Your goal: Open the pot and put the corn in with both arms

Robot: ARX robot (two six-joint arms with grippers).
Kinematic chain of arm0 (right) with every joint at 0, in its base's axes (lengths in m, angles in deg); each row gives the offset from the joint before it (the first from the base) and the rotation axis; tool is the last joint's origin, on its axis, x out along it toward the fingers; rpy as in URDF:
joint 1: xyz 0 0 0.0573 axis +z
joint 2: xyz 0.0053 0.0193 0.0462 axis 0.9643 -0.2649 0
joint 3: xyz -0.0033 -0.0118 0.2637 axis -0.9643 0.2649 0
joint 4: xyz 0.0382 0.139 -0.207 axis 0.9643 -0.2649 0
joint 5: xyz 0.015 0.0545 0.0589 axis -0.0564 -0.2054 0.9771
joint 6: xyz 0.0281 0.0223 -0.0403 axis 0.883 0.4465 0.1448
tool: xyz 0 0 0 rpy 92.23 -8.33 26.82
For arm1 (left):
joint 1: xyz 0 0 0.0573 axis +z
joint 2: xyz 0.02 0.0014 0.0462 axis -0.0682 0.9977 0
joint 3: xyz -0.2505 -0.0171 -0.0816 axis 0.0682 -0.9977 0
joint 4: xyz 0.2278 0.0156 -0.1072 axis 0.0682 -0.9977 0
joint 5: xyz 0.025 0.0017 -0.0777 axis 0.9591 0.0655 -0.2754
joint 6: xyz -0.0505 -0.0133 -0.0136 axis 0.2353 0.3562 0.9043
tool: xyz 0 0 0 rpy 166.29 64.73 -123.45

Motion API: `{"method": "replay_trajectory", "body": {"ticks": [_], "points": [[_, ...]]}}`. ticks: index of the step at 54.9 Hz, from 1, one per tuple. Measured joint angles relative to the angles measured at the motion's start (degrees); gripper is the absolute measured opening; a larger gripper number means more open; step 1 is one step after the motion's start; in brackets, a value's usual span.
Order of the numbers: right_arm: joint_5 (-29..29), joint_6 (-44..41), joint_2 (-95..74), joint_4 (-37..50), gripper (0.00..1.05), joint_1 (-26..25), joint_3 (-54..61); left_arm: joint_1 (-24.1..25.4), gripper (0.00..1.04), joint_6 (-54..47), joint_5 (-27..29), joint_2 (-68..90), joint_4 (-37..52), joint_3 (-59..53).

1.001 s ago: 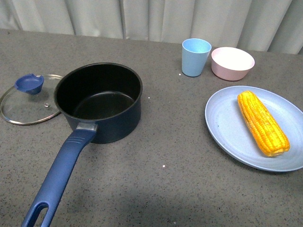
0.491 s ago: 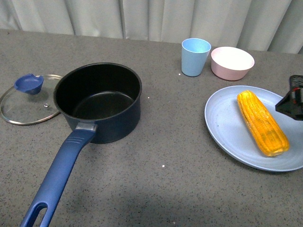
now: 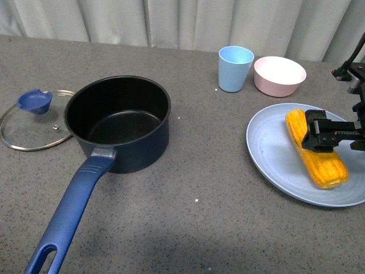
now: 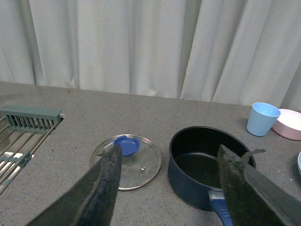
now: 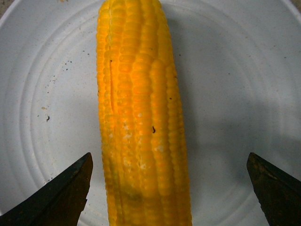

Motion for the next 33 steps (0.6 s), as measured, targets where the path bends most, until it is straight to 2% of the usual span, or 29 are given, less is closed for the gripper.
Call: {"method": "replay_trajectory", "body": {"ticks": [6, 9, 11, 12, 22, 33], "points": [[-0.1, 0.7, -2.6, -1.3, 0.96, 0.6, -2.2, 0.0, 0.83, 0.0, 0.0, 0.0, 0.0, 0.0], [-0.1, 0.9, -3.4, -1.6, 0.87, 0.9, -2.9, 0.0, 0.96, 0.0, 0.0, 0.0, 0.0, 0.0], [0.0, 1.0, -3.6, -1.7, 0.80, 1.0, -3.2, 0.0, 1.00, -0.1, 0.0, 0.0, 0.0, 0.0], [0.0, 1.1, -3.6, -1.8, 0.75, 1.1, -3.3, 0.0, 0.99, -0.1, 0.0, 0.0, 0.0, 0.0], [0.0, 1.4, -3.8, -1.8, 0.48, 1.3, -3.9, 0.0, 0.98, -0.1, 0.0, 0.0, 0.0, 0.0], [0.8, 2.3, -3.8, -1.8, 0.29, 1.1, -4.0, 0.0, 0.98, -0.2, 0.0, 0.0, 0.0, 0.0]]}}
